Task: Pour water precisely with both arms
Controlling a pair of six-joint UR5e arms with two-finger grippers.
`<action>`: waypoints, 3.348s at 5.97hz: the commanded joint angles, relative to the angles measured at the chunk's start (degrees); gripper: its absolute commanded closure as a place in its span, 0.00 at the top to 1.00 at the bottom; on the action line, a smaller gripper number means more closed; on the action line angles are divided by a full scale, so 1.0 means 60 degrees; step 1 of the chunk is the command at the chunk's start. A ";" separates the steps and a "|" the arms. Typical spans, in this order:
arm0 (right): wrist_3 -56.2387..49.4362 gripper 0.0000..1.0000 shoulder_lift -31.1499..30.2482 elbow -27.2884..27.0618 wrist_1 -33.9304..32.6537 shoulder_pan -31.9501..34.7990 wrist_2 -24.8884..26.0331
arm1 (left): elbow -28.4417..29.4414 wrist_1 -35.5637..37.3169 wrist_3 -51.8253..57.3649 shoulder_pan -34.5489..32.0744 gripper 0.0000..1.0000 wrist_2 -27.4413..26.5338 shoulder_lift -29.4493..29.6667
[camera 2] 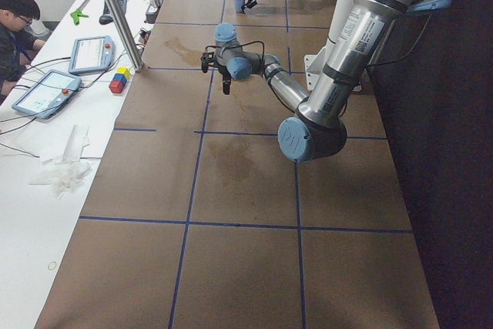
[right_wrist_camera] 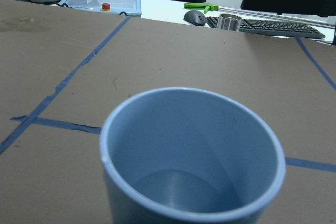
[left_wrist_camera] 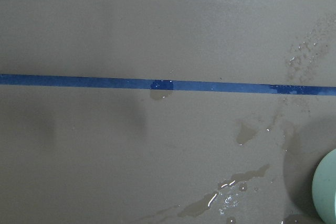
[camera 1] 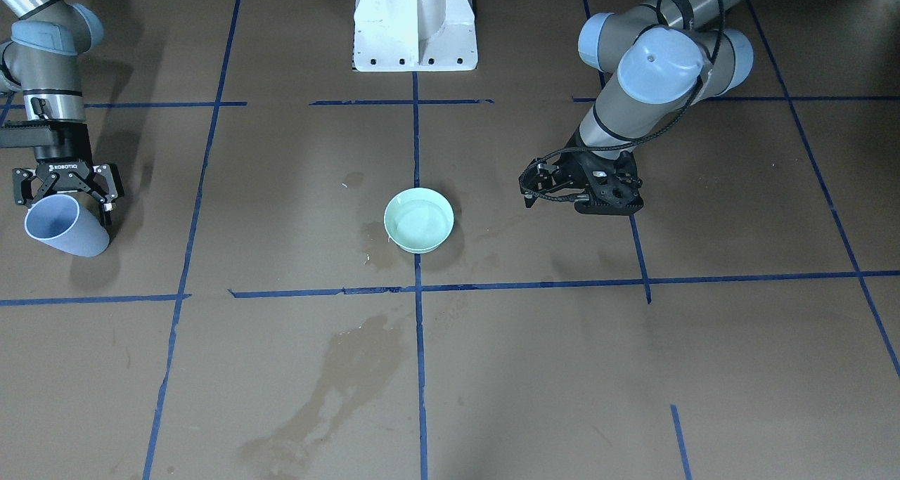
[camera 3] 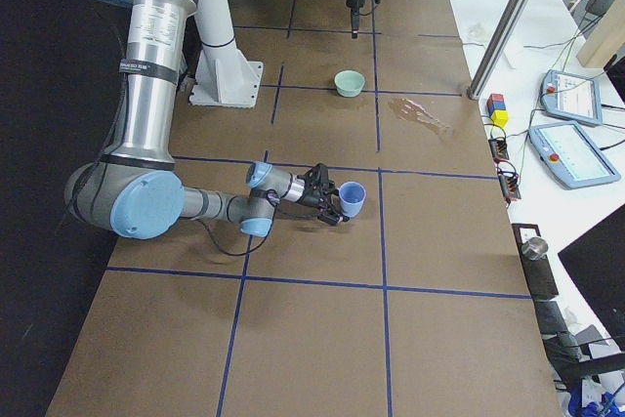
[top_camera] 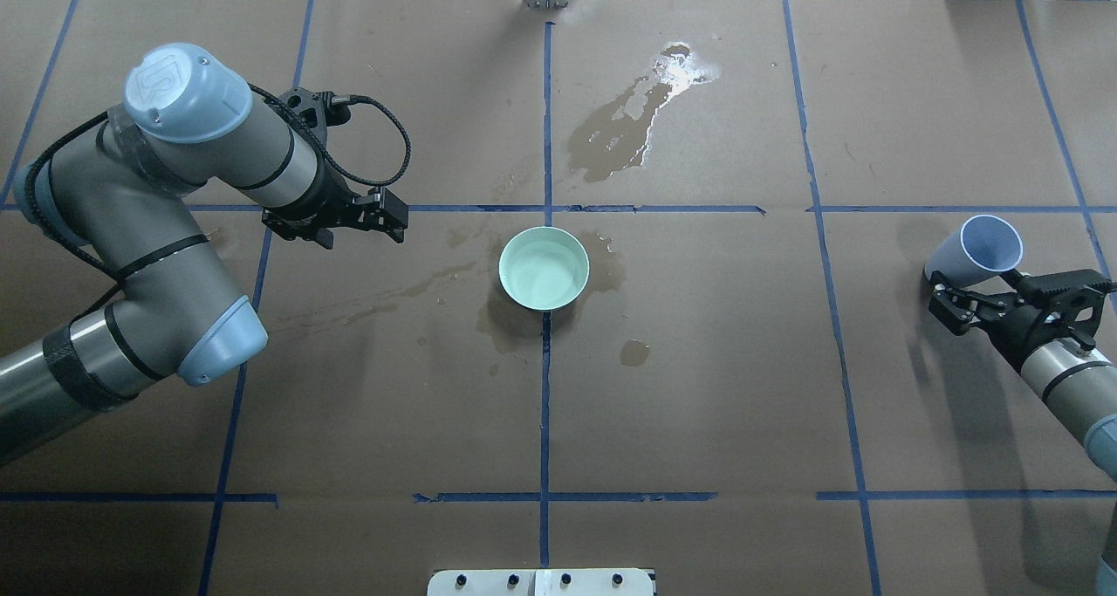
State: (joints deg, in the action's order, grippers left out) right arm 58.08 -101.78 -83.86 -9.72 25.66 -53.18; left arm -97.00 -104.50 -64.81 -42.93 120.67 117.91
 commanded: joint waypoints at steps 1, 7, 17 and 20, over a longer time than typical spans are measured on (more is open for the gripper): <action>-0.0012 1.00 0.0320 0.0264 0.0008 0.0000 0.0175 | 0.0024 -0.0001 0.0005 0.0006 1.00 0.0000 0.0006; -0.0027 1.00 0.0469 0.0310 0.0389 0.0191 0.0482 | 0.0054 -0.0001 0.0005 0.0006 1.00 0.0000 0.0006; -0.2232 0.00 0.2647 -0.0861 -0.0822 0.0791 0.0147 | 0.0010 -0.0001 -0.0009 0.0006 1.00 -0.0014 0.0006; -0.2500 0.00 0.4228 -0.0891 -0.2515 0.0645 0.0176 | -0.0019 -0.0001 -0.0024 0.0006 1.00 -0.0014 0.0035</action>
State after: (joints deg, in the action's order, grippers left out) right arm 44.04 -79.62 -88.98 -19.46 29.74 -52.19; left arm -97.02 -104.50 -64.89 -42.89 120.64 118.07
